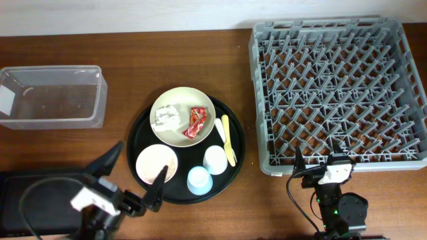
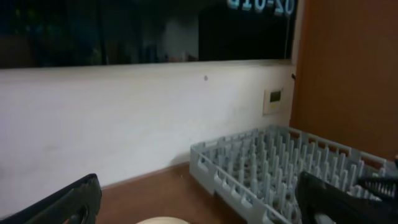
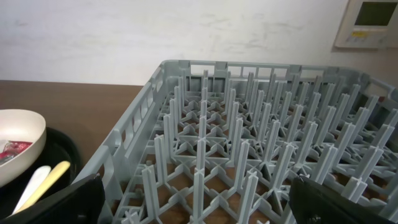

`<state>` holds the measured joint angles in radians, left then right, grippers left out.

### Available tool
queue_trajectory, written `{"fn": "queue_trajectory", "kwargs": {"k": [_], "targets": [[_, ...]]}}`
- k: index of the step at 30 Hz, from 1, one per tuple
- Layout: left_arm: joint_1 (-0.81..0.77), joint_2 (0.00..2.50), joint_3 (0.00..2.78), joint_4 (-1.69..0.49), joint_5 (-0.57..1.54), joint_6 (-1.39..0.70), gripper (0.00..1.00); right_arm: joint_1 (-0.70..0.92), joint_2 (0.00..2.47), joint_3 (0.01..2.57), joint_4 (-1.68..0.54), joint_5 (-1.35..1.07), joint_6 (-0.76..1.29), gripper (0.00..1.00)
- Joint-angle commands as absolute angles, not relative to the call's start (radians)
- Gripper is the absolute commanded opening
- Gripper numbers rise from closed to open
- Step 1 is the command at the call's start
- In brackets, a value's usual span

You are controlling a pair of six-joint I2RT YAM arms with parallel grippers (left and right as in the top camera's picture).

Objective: Sort waste into correct bins and load items into the dishwasher rack
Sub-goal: 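Grasp the white tissue on the beige plate with the left gripper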

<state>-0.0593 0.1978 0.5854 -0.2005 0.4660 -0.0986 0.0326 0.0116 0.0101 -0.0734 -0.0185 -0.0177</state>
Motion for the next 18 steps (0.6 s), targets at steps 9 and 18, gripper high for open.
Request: {"fn": "queue_trajectory", "kwargs": {"k": [9,18], "targets": [[-0.058,1.232,1.542,-0.976,0.476,0.11,0.99,0.039,0.007,0.006,-0.079,-0.013,-0.01,0.98],[-0.059,1.617,1.571,-1.118,0.501,0.08,0.84,0.039,0.007,0.006,-0.079,-0.014,-0.01,0.98]]}}
